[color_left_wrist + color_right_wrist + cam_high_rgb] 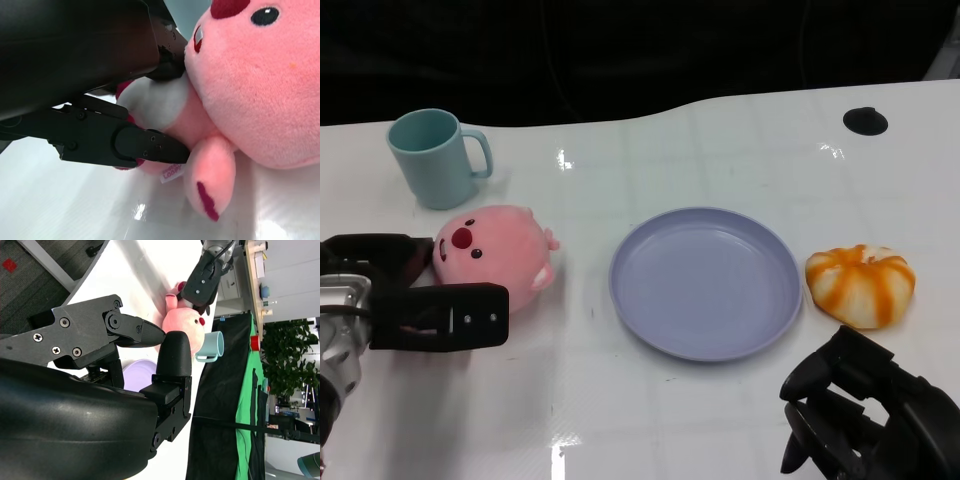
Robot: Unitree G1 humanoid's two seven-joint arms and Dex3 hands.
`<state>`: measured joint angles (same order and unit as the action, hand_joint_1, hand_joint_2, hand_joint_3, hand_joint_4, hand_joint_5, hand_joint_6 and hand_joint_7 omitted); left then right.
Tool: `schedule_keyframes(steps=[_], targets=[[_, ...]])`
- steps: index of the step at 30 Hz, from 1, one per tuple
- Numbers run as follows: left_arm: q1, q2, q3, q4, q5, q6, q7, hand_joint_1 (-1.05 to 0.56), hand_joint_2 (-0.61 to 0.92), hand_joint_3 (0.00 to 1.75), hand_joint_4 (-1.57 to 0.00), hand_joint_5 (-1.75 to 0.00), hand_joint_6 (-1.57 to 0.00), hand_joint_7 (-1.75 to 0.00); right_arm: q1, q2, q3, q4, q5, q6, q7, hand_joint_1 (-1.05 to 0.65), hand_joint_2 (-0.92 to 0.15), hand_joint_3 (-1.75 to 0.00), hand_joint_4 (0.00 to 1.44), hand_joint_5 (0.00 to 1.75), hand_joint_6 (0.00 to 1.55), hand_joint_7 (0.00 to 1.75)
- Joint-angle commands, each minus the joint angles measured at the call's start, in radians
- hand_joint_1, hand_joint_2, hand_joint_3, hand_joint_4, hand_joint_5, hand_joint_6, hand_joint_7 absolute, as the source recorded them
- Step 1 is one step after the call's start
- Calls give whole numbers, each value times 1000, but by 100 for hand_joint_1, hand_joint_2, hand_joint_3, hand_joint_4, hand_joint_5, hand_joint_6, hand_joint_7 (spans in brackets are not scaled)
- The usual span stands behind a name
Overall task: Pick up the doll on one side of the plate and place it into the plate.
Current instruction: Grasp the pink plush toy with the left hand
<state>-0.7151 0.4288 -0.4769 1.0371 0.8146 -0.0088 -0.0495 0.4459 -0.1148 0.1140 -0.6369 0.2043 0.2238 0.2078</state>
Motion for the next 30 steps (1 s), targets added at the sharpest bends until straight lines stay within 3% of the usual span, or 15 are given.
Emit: schedule_keyframes(steps=[1,7,9,11,13,14,16,17,18,19,21,23,30], targets=[[45,-13,-33,97,-6,-45,38,-32,92,14,-87,-73,-104,-7,5,-9,-5,-18,11,6,0,-35,-92,-55,57,174,45,161],[52,-18,-39,154,-39,-103,116,-30,89,2,-80,-128,-125,-5,5,-8,-7,-18,11,10,-2,-35,-92,-55,57,174,45,161],[57,-18,-42,155,-44,-118,153,-30,91,17,-78,-145,-126,-3,2,-10,-9,-16,10,9,0,-35,-92,-55,57,174,45,161],[66,-16,-36,153,-54,-142,205,-30,92,30,-72,-147,-114,-1,1,-11,-10,-14,9,6,2,-35,-92,-55,57,173,45,161],[72,-17,-22,145,-71,-157,250,-28,92,28,-69,-153,-115,-3,1,-10,-12,-13,12,6,3,-35,-92,-55,57,173,45,160],[74,-17,-14,141,-83,-162,268,-27,92,26,-67,-163,-115,-23,1,-10,-12,-12,13,6,3,-35,-92,-56,57,173,45,160],[78,-22,9,134,-110,-163,308,-25,92,22,-71,-172,-77,-115,2,-9,-12,-12,14,5,4,-35,-92,-55,57,173,45,160],[79,-23,13,134,-117,-164,318,-25,92,21,-74,-174,-65,-147,2,-9,-12,-12,15,5,4,-35,-92,-55,57,173,45,160],[83,-30,47,124,-157,-166,328,-25,92,21,-75,-174,-60,-158,1,-9,-12,-11,13,4,5,-35,-92,-55,57,174,45,160],[88,-35,82,113,-196,-172,333,-23,91,31,-80,-174,-63,-166,0,-10,-10,-9,11,2,5,-35,-92,-56,57,173,45,160],[99,-37,129,87,-252,-189,349,-19,73,70,-89,-175,-71,-173,0,-9,-7,-4,7,-5,7,-35,-92,-56,56,173,45,160],[106,-32,149,62,-276,-194,342,-18,67,87,-92,-175,-73,-174,2,-7,-4,-4,5,-4,4,-35,-92,-56,56,173,45,160],[111,-23,210,-51,-345,-155,252,-17,70,78,-91,-175,-71,-175,-7,4,5,12,-1,-2,-5,-36,-92,-56,57,173,45,160]])
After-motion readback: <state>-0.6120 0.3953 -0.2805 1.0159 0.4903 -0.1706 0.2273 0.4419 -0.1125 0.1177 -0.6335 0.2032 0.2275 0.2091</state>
